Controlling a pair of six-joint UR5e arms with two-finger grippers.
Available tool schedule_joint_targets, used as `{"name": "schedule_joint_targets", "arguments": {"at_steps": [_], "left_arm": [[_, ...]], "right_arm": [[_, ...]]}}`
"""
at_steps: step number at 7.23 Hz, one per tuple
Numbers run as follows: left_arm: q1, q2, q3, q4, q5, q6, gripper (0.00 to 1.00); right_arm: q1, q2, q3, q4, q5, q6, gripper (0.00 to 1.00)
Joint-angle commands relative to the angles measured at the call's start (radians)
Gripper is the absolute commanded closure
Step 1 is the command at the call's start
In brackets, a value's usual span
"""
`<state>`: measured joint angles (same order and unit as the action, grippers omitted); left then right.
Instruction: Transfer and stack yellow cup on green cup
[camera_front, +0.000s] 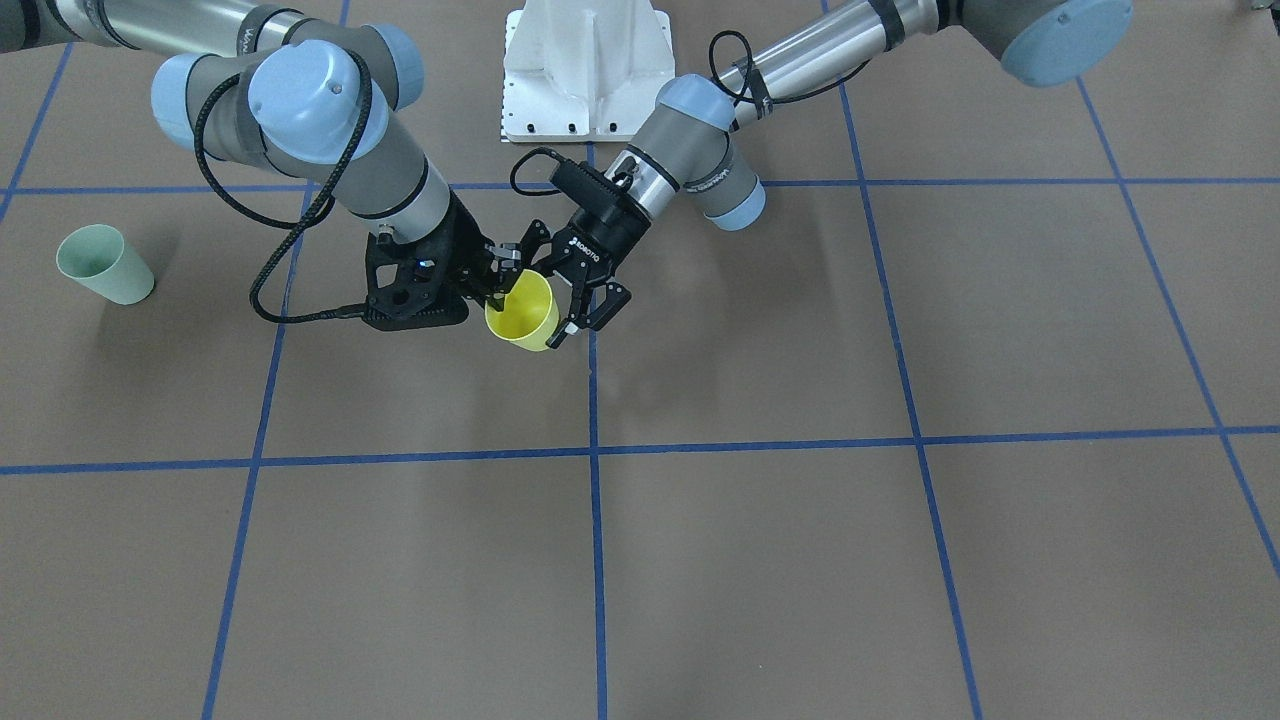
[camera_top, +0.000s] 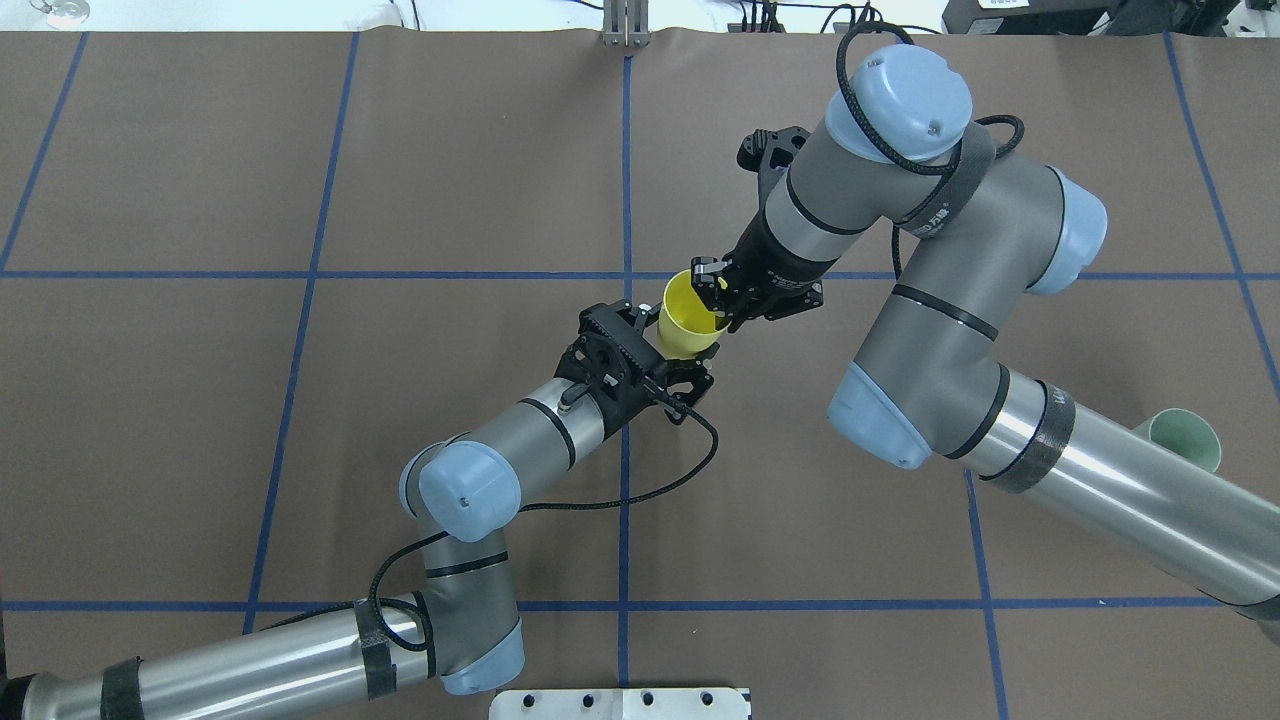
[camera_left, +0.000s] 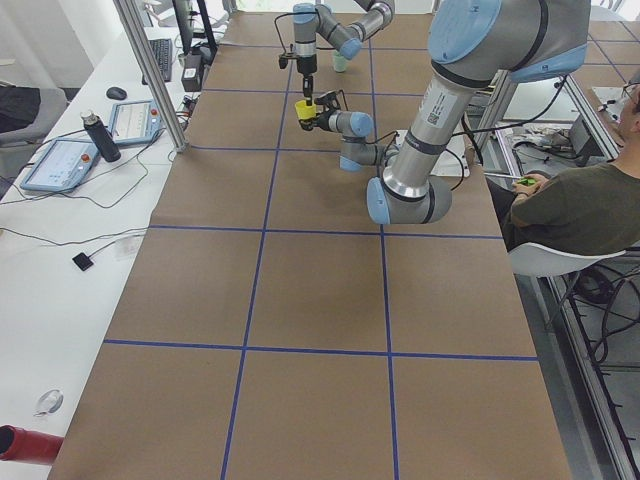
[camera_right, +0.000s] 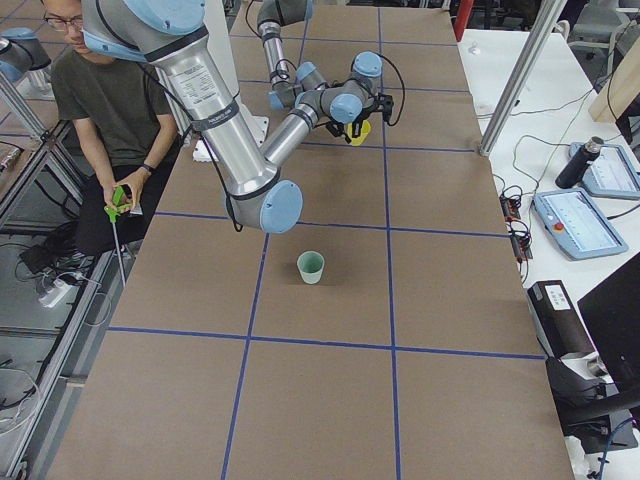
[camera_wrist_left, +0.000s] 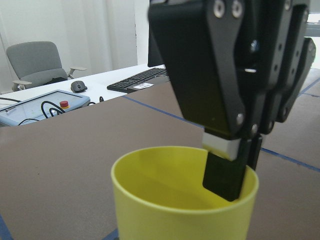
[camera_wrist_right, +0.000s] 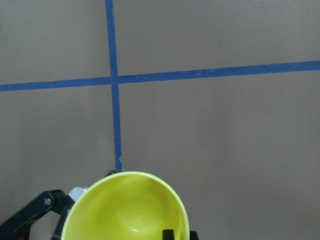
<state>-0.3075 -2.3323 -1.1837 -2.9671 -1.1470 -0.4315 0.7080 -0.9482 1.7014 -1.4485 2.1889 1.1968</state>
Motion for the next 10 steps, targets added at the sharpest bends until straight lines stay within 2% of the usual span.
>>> {"name": "schedule_joint_targets", "arguments": {"at_steps": [1,3,4,6,9,10], "left_arm": [[0.001,0.004,-0.007,-0.009,0.0,-0.001,0.0],[0.001,0.004,-0.022,-0.013,0.0,-0.004,0.0],[0.001,0.004,-0.027,-0.013,0.0,-0.006,0.0],[0.001,0.002,-0.025,-0.013,-0.002,-0.007,0.0],[0.004,-0.001,-0.025,-0.012,0.0,-0.007,0.0],[0.004,-0.001,-0.025,-0.012,0.0,-0.007,0.0]], "right_arm": [[0.034,0.0,0.001,0.007,0.003,0.017,1.0],[0.109,-0.012,0.001,0.004,0.03,0.018,1.0],[0.16,-0.044,0.013,0.005,0.085,0.02,1.0],[0.227,-0.269,0.162,0.007,0.086,0.009,1.0],[0.271,-0.631,0.364,0.005,-0.015,0.01,1.0],[0.289,-0.747,0.423,0.007,-0.024,0.009,1.0]]}}
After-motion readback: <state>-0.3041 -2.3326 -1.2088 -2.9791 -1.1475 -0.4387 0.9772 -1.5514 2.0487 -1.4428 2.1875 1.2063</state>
